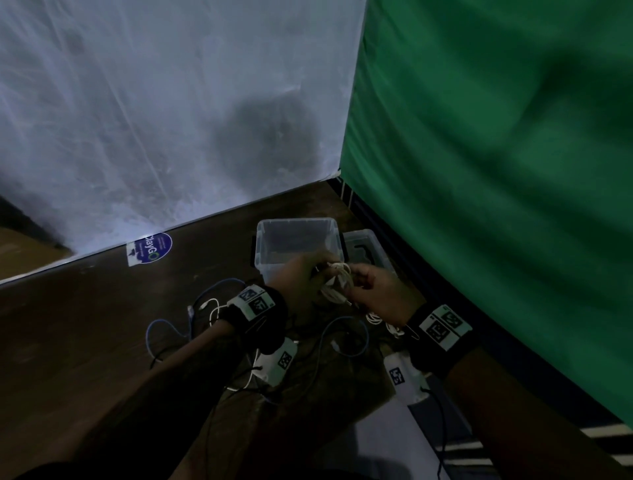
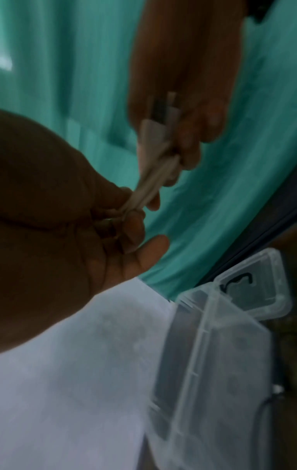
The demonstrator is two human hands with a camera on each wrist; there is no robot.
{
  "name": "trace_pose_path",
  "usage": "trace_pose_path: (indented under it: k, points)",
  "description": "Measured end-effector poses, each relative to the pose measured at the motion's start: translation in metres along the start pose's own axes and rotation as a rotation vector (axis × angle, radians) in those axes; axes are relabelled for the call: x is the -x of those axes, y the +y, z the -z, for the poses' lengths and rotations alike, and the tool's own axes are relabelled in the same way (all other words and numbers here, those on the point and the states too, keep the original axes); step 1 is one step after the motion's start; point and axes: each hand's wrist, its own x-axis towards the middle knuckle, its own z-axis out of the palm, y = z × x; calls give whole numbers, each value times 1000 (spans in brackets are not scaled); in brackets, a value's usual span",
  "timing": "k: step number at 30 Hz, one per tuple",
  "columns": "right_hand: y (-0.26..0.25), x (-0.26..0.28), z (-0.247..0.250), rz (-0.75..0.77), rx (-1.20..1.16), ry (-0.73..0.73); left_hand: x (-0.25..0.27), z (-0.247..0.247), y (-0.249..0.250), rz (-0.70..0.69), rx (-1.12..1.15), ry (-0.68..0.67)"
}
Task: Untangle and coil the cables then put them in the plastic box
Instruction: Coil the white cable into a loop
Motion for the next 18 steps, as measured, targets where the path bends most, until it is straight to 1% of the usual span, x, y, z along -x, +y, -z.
trace_pose_path:
  k: [2, 4, 7, 9, 12, 15, 18]
  points:
    - [7, -2, 2, 22, 47, 13, 0, 0, -3, 26, 68, 0]
    - [18, -5, -2, 22, 31, 29, 3, -2, -10, 108, 148, -17]
    - [40, -11, -10, 11, 30, 121, 8, -11, -25, 208, 201, -20]
    - [54, -16, -16, -23, 40, 135, 11, -20, -31, 271, 246, -31]
    - [67, -26, -24, -92, -23, 126, 15, -29, -41, 355, 279, -25]
    - [84, -42, -21, -225, -31, 219, 21, -26, -60, 443, 242, -15]
    - [112, -64, -7, -368, 69, 346, 33, -10, -97, 549, 38, -23]
